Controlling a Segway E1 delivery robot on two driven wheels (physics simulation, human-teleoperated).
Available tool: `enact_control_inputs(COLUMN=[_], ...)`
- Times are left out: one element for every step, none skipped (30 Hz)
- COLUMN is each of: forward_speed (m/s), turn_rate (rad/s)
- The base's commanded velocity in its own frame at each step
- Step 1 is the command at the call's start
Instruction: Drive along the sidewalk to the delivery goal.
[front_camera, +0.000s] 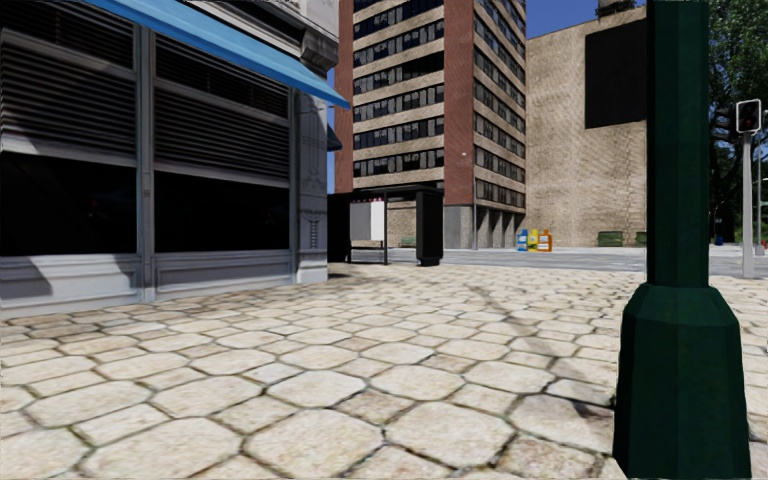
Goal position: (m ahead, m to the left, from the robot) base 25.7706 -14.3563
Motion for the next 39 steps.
enact_control_inputs(forward_speed=[2.0, 2.0, 2.0, 2.0, 2.0, 2.0, 2.0, 2.0, 2.0, 2.0, 2.0, 2.0, 2.0, 2.0, 2.0, 2.0, 2.0, 2.0, 2.0, 2.0, 2.0, 2.0, 2.0, 2.0, 2.0, 2.0, 2.0, 2.0, 2.0, 2.0, 2.0, 2.0, 2.0, 2.0, 2.0, 2.0, 2.0, 2.0, 2.0], turn_rate=[0.0, 0.0, 0.0, 0.0, 0.0, 0.0, 0.0, 0.0, 0.0, 0.0, 0.0, 0.0, 0.0, 0.0, 0.0, 0.0, 0.0, 0.0, 0.0, 0.0, 0.0, 0.0, 0.0, 0.0, 0.0, 0.0, 0.0, 0.0, 0.0, 0.0, 0.0, 0.0, 0.0, 0.0, 0.0, 0.0, 0.0, 0.0, 0.0])
